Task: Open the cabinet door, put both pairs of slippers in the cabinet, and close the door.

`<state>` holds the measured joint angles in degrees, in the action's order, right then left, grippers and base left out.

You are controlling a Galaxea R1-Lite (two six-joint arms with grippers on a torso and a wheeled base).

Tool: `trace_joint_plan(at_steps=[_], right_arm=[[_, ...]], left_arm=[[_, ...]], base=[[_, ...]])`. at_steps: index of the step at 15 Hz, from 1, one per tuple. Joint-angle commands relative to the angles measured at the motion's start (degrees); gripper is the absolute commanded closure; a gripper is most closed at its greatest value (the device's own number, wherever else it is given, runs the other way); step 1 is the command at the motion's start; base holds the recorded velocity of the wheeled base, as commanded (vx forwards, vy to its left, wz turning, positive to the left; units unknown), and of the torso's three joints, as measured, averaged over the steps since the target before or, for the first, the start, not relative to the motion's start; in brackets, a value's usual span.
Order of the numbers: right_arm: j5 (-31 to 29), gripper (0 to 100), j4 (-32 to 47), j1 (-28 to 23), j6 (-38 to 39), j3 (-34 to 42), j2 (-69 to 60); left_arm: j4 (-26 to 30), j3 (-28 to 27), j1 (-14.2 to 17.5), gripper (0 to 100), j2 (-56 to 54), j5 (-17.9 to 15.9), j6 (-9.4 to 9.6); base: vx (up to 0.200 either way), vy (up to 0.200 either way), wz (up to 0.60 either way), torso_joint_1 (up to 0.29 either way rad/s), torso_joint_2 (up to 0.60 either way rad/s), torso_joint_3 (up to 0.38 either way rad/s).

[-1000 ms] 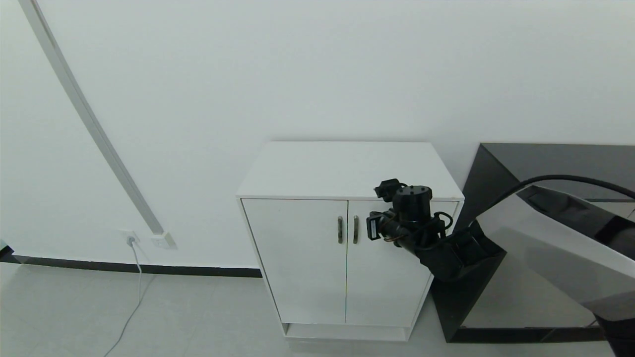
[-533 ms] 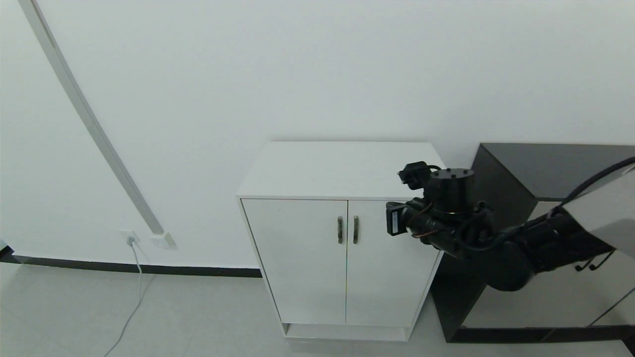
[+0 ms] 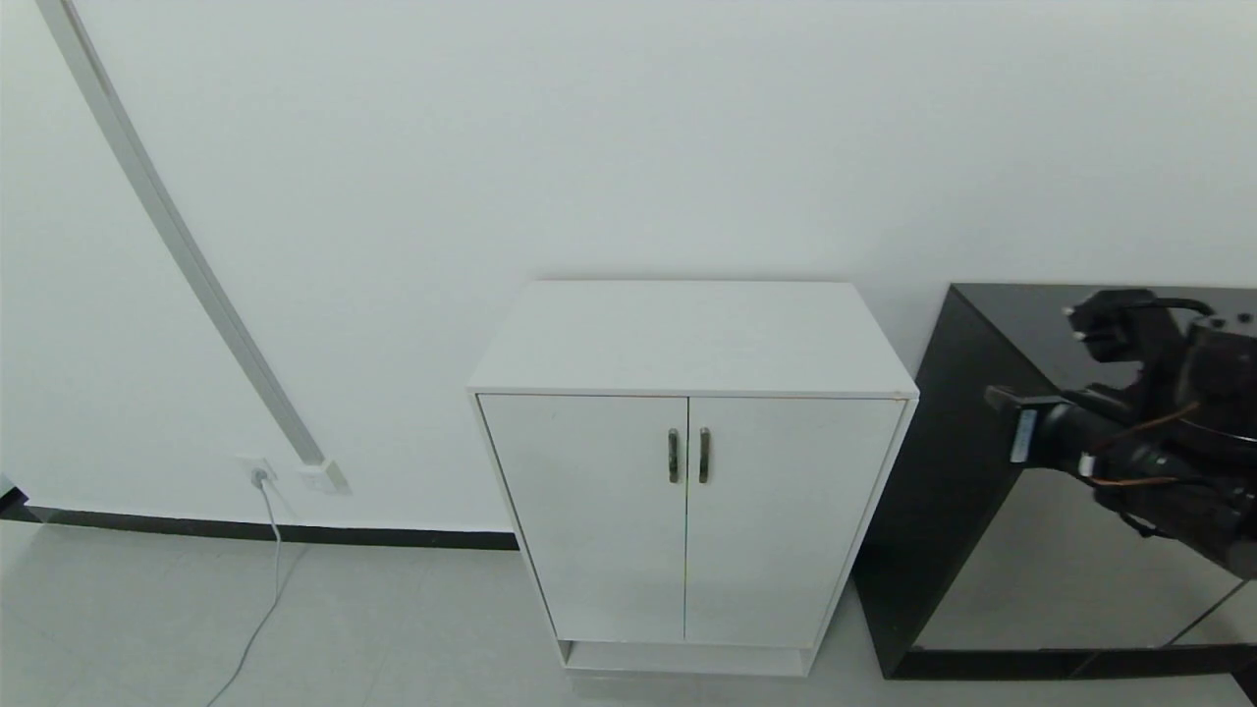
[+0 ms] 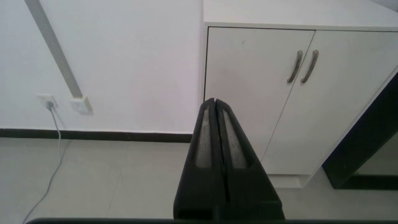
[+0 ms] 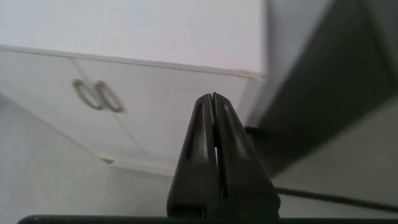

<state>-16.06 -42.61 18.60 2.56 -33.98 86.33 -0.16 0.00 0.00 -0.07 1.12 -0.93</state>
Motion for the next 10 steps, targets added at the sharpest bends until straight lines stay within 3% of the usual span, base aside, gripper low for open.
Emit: trace_joint_plan(at_steps=[1,4,8,10], right_arm=[[0.2,100,0.2,-11.2,-2.0,11.4,-14.8],[1.9,100,0.9,-17.5,-2.9,21.8,-23.1],[5.8,100,2.3,-17.3,-3.9,32.7,-29.2],[8.0,100,6.1,-17.3,-3.4,34.0,-32.1]], left_arm=[[0.0,0.0,0.0,100,0.1,0.0,-0.04],[0.0,0.0,0.0,100,0.1,0.0,-0.04],[0.0,0.0,0.0,100,0.1,0.0,-0.13],[0.0,0.0,0.0,100,0.1,0.0,-0.13]], base=[[0.000,0.000,0.00,0.000,0.00,0.000],[0.000,0.000,0.00,0.000,0.00,0.000],[0.000,0.000,0.00,0.000,0.00,0.000],[0.000,0.000,0.00,0.000,0.00,0.000]])
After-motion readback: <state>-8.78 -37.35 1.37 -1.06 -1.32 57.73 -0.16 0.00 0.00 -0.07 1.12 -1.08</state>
